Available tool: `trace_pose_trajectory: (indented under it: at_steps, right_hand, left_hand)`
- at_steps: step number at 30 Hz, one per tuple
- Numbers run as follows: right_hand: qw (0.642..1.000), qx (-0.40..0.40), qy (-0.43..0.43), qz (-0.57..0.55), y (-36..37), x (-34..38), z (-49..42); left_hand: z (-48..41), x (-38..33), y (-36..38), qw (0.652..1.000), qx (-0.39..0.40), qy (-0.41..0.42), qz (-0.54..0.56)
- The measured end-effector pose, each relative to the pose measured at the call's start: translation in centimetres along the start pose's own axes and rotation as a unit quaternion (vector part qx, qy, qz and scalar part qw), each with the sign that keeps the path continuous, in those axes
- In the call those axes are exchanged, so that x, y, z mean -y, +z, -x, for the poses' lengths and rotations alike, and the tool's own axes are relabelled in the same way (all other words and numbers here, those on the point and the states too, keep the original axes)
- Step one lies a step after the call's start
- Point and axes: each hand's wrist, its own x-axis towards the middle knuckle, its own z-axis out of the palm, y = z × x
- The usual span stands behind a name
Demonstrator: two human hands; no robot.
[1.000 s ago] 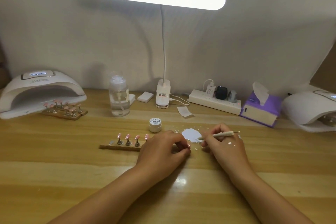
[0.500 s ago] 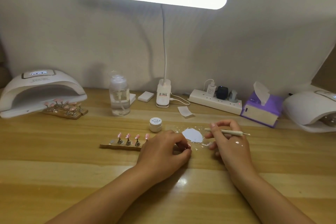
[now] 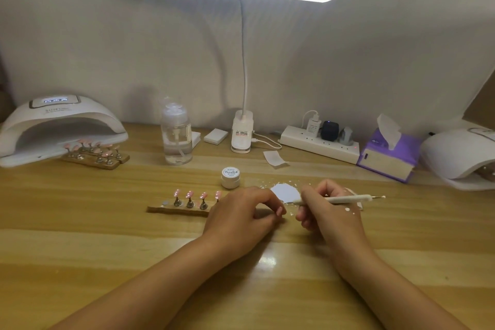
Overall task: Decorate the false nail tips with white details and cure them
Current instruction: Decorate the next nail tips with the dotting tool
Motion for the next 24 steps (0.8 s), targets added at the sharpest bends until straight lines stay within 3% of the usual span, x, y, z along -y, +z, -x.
trace_pose_trajectory:
  at_steps: [24]
  right_hand:
    - [0.998, 0.030, -0.003, 0.050, 0.39, 0.13, 0.28]
  left_hand:
    - [-0.06, -0.10, 0.03, 1.000, -0.003, -0.003, 0.020]
